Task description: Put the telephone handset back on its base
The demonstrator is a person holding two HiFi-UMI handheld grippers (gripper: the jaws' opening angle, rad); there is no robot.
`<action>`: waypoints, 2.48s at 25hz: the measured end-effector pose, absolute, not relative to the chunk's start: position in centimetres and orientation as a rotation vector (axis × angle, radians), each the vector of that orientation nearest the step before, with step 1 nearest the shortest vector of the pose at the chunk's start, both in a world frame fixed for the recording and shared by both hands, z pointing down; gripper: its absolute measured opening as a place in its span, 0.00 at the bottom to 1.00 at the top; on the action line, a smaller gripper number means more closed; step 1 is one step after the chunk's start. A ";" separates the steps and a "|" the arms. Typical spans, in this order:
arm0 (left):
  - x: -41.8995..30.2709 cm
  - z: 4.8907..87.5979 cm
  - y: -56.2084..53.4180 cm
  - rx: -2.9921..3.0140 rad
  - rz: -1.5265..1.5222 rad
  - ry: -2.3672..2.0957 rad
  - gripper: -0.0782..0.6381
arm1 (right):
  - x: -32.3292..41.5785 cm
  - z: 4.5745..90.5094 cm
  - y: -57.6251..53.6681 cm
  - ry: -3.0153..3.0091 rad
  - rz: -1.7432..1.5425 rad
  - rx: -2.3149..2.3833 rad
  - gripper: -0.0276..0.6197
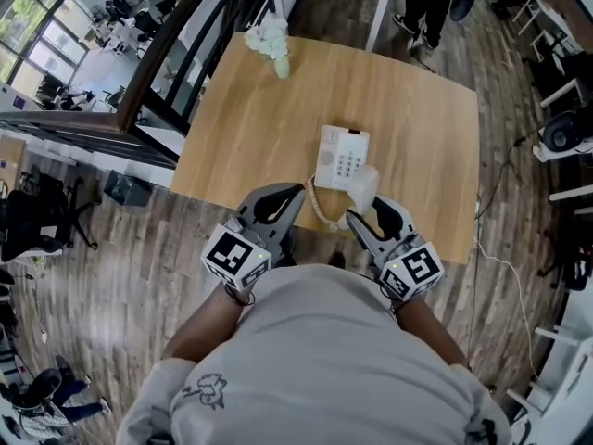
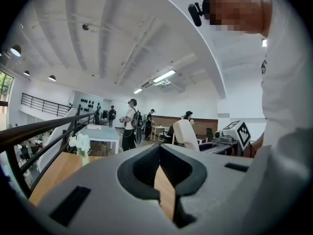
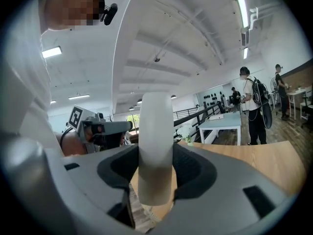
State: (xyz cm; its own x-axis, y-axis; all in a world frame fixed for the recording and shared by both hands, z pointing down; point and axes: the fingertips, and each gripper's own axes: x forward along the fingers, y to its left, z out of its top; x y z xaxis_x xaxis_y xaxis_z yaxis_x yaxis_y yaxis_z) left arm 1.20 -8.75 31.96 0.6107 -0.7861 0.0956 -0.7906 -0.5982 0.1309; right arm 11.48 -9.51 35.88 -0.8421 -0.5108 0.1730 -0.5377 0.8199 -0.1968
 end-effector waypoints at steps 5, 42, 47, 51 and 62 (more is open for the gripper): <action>-2.5 32.0 -11.9 2.716 0.032 -1.215 0.12 | 7.7 36.5 -11.6 -2.848 0.419 0.930 0.38; -9.6 41.2 -21.3 2.639 0.151 -0.866 0.12 | 3.5 47.6 -22.9 -2.465 0.697 1.259 0.38; -9.0 43.3 -22.2 2.607 0.190 -0.859 0.12 | 4.1 51.1 -24.2 -2.395 0.747 1.250 0.38; -8.2 44.8 -23.5 2.588 0.219 -0.843 0.12 | 5.0 53.8 -25.4 -2.340 0.810 1.253 0.38; -6.7 49.0 -25.5 2.551 0.279 -0.791 0.12 | 5.2 60.4 -26.8 -2.214 0.925 1.253 0.38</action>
